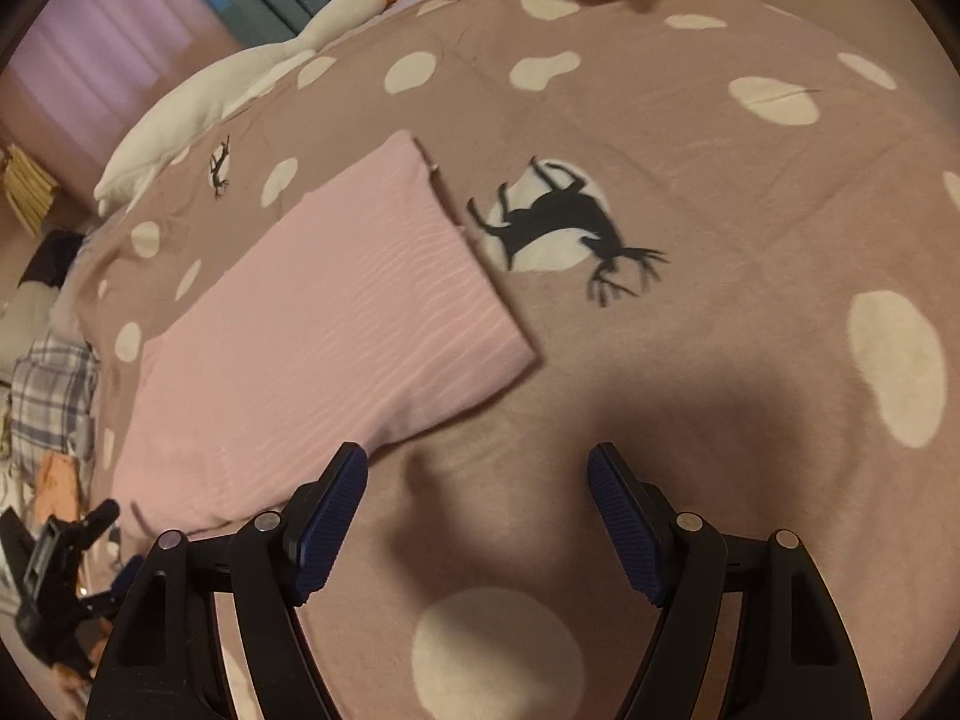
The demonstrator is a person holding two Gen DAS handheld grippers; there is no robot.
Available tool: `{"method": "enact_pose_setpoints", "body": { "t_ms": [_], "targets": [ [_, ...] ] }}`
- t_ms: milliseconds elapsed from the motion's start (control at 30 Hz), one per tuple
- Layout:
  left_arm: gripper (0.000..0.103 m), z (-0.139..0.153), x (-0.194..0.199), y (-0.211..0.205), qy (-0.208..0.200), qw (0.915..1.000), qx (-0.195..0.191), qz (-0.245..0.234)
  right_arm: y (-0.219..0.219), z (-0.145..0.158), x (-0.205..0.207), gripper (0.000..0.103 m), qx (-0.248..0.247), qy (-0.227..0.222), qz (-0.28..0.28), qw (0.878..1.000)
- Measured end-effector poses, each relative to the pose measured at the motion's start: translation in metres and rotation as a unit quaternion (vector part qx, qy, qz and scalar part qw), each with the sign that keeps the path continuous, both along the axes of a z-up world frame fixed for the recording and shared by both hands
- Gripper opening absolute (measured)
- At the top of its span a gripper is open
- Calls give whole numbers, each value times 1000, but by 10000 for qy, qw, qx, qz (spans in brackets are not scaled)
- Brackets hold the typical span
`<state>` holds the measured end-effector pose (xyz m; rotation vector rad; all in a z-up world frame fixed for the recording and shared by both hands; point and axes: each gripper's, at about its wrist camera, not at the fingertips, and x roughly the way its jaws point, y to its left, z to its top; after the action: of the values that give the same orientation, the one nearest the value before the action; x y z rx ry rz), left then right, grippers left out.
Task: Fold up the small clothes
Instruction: 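Move the right gripper to the folded shirt's side and grasp it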
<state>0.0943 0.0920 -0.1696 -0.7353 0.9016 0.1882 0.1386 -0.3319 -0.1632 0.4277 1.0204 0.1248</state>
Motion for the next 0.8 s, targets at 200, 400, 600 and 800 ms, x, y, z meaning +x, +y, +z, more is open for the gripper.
{"method": "enact_pose_setpoints", "body": {
  "t_ms": [200, 400, 600, 800],
  "targets": [
    [91, -9, 16, 6, -57, 10000, -19, -23, 7, -5, 19, 77, 464, -85, -4, 9989],
    [91, -12, 35, 15, -158, 9996, -242, 21, 14, -9, 40, 77, 817, -138, 71, 9965],
    [46, -18, 50, 19, -230, 9988, -406, 136, 18, -13, 52, 66, 1045, -177, -53, 9944],
    [22, -16, 50, 18, -258, 9986, -370, 269, 17, -14, 58, 25, 927, -63, -210, 9955]
  ]
}}
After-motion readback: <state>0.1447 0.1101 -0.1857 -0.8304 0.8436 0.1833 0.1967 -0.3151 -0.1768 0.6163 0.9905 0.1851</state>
